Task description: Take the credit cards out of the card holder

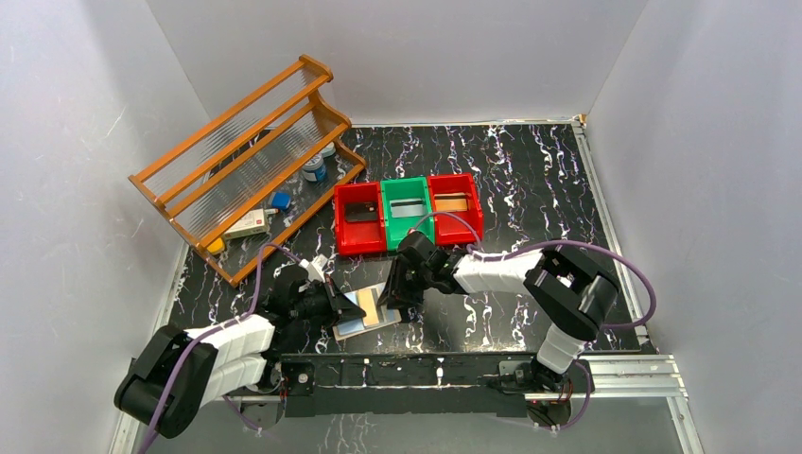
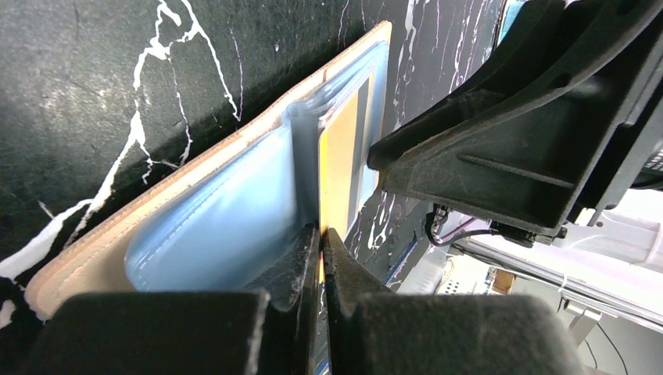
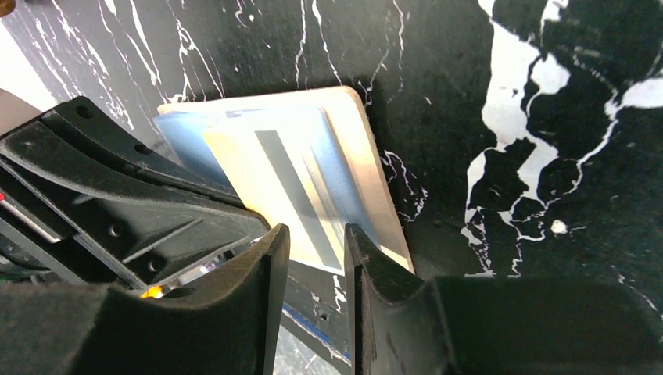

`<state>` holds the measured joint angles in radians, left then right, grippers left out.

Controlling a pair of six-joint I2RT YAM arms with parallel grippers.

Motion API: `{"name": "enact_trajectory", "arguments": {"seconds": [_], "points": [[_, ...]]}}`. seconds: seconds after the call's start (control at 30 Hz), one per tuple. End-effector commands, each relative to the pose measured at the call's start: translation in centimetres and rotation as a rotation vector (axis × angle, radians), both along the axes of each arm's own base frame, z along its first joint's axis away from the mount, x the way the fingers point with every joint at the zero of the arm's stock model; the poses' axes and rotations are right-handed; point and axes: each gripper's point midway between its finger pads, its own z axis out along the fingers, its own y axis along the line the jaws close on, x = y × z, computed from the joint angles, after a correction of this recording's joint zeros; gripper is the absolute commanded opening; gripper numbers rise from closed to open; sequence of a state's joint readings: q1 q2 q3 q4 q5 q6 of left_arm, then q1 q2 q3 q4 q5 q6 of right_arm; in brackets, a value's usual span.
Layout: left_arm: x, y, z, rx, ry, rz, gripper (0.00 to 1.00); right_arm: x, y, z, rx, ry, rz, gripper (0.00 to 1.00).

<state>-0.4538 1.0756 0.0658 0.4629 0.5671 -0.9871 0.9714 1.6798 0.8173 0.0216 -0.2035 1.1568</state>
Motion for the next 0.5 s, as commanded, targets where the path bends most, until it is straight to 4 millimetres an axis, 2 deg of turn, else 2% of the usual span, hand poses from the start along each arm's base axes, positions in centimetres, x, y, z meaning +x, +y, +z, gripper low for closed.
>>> {"name": "enact_trajectory", "arguments": {"seconds": [0.0, 0.1, 0.2, 0.33, 0.37, 0.47], "points": [[-0.2, -0.4, 0.5, -0.004, -0.005, -0.042, 0.0, 1.5, 1.1, 3.1, 0.003, -0.139, 0.032, 0.41], [-0.1, -0.4, 0.6, 0.001, -0.007, -0.044, 0.0, 1.4, 2.1, 3.6, 0.019, -0.161, 0.063, 0.41], [0.0, -0.4, 0.7, 0.004, -0.01, -0.046, 0.0, 1.0, 2.3, 2.5, -0.007, -0.132, 0.075, 0.42], [-0.1, -0.4, 0.7, 0.006, -0.009, -0.048, 0.01, 0.4, 0.7, -0.1, -0.123, -0.055, 0.043, 0.42], [-0.1, -0.4, 0.8, 0.005, -0.01, -0.049, 0.02, 0.3, 0.1, -1.3, -0.17, -0.038, 0.035, 0.42], [-0.1, -0.4, 0.9, 0.004, -0.015, -0.045, 0.07, 0.1, -1.1, -2.3, -0.226, -0.026, 0.013, 0.42]]}}
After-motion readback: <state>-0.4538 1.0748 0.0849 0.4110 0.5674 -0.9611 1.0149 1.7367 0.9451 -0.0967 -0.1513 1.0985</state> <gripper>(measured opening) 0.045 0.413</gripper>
